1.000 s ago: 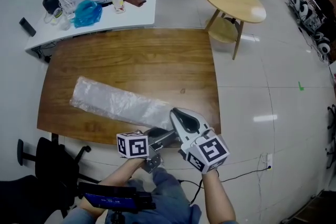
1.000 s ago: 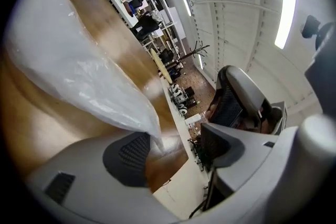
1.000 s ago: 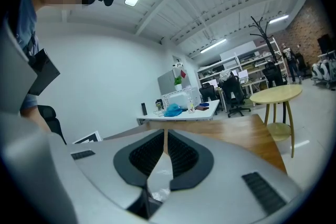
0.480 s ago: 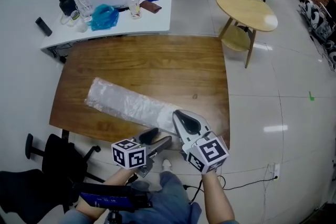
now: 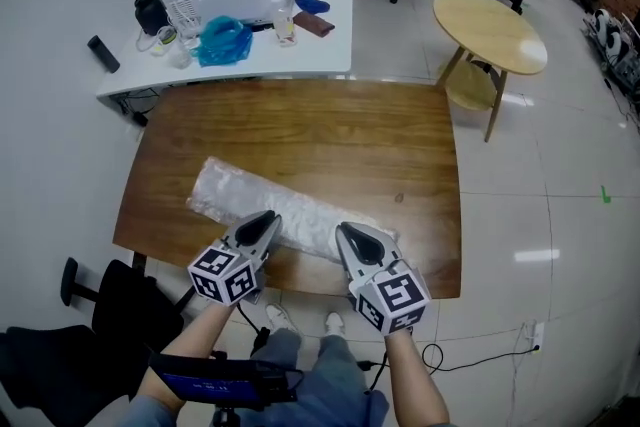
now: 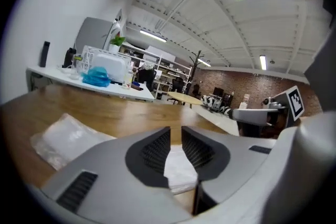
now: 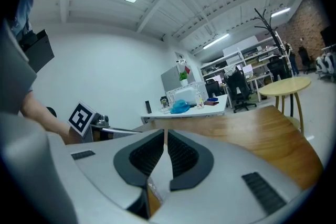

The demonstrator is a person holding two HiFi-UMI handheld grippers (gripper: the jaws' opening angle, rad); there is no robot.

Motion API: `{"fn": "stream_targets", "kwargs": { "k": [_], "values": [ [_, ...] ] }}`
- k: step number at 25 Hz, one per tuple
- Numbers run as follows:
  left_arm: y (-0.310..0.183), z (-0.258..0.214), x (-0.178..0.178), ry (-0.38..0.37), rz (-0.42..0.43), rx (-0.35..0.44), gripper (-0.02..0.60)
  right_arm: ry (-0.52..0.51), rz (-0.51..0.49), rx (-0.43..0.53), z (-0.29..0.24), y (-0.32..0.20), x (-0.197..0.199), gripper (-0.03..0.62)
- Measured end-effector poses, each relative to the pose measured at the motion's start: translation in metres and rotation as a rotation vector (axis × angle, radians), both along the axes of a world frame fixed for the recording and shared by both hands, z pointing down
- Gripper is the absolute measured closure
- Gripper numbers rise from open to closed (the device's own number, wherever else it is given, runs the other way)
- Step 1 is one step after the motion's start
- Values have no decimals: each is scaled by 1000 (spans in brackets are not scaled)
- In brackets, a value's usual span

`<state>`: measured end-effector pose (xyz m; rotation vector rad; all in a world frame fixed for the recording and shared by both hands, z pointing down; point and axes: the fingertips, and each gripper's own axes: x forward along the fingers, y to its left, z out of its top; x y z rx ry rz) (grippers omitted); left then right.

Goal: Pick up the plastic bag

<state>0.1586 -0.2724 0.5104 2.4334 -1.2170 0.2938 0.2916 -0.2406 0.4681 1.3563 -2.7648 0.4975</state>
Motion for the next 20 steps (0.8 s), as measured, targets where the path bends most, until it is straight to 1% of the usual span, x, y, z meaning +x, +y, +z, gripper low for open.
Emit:
{"fn": "stream_targets", "kwargs": {
  "k": [1, 2, 7, 11, 13, 15, 18, 20],
  "values": [
    [-8, 3, -14, -39, 0, 9, 524, 17, 12, -18, 7, -2, -2, 563],
    [-16, 7, -29, -80, 5, 14, 532, 38, 25, -41, 14, -3, -4, 563],
    [-55, 36, -102, -256, 51, -15, 532, 166, 89, -161, 56, -2, -8, 563],
    [-76, 59, -146, -445, 136, -10, 532, 260, 153, -259, 92, 1, 0, 563],
    [-83, 75, -161, -531, 192, -24, 532, 324, 164, -320, 110, 1, 4, 563],
    [-83, 89, -167, -591, 259, -60, 532, 383, 162, -367, 124, -1, 5, 563],
    [-70, 105, -168, -643, 343, -133, 532, 416, 156, -418, 139, -1, 4, 563],
    [-63, 115, -172, -652, 363, -165, 532, 437, 149, -437, 145, -3, 4, 563]
  ]
}}
